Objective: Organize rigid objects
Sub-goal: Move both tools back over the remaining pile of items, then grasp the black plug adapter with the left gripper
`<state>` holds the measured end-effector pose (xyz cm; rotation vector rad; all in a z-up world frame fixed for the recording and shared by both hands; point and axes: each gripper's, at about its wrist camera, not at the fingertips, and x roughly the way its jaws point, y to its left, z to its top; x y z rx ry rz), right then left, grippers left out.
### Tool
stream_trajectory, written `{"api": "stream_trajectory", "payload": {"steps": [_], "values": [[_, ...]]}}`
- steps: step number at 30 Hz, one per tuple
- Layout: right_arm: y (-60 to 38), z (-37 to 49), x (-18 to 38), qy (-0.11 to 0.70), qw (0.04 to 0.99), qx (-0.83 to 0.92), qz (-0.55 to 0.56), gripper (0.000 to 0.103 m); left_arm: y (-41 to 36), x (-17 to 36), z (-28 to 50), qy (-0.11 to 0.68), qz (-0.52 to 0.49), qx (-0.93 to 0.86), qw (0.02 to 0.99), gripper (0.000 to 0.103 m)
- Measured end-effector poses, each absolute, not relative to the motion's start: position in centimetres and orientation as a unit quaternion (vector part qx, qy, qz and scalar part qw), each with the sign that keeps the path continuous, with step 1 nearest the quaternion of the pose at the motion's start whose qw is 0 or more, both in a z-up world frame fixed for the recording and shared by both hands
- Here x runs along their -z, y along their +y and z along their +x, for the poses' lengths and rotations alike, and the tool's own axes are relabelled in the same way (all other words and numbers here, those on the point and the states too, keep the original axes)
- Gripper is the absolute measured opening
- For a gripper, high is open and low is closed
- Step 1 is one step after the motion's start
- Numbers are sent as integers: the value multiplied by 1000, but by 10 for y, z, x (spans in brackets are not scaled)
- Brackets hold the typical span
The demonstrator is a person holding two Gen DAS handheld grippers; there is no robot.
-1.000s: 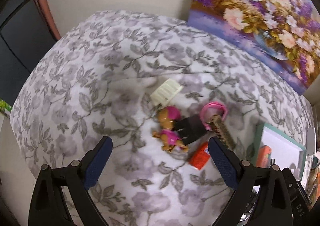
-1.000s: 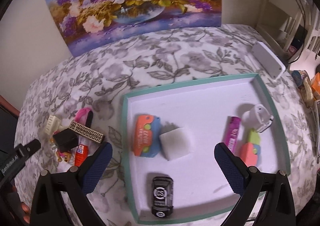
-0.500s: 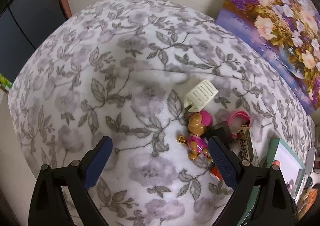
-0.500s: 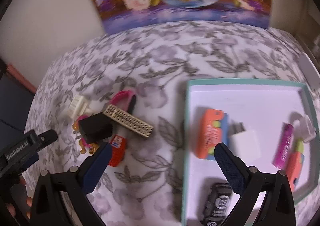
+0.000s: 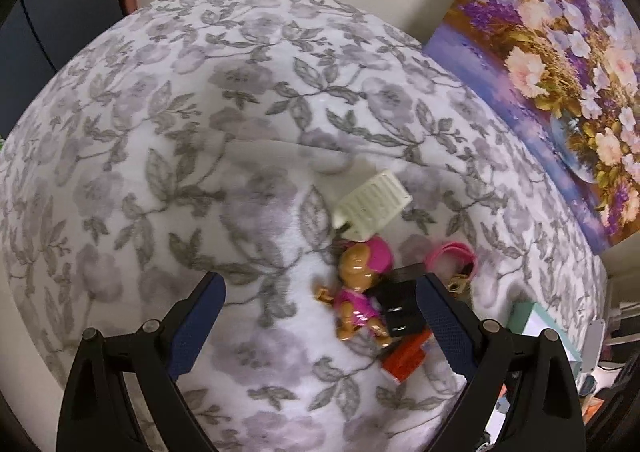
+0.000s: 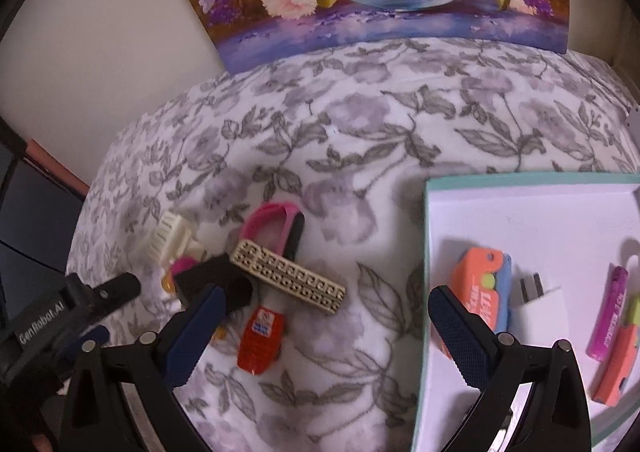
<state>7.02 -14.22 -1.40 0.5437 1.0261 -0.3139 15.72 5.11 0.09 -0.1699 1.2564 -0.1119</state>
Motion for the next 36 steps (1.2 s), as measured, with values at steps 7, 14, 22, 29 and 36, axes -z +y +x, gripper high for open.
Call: {"api": "stream_trajectory", "payload": {"steps": [7,14,22,29,36], "values": [[-146,85,25,493,818,151,253,102,36,12,163,603,-84,76,790,84],[-156,85,24,492,817,184,239,100,36,24,166,620,-115,89,771,71],[-167,79,25,491,809,198,256,100,26,27,163,629,-128,114,758,54],[-168,78,25,491,809,196,258,100,22,25,162,626,-128,120,760,50],[-169,77,25,491,807,201,260,100,17,24,162,627,-136,142,754,34]]}}
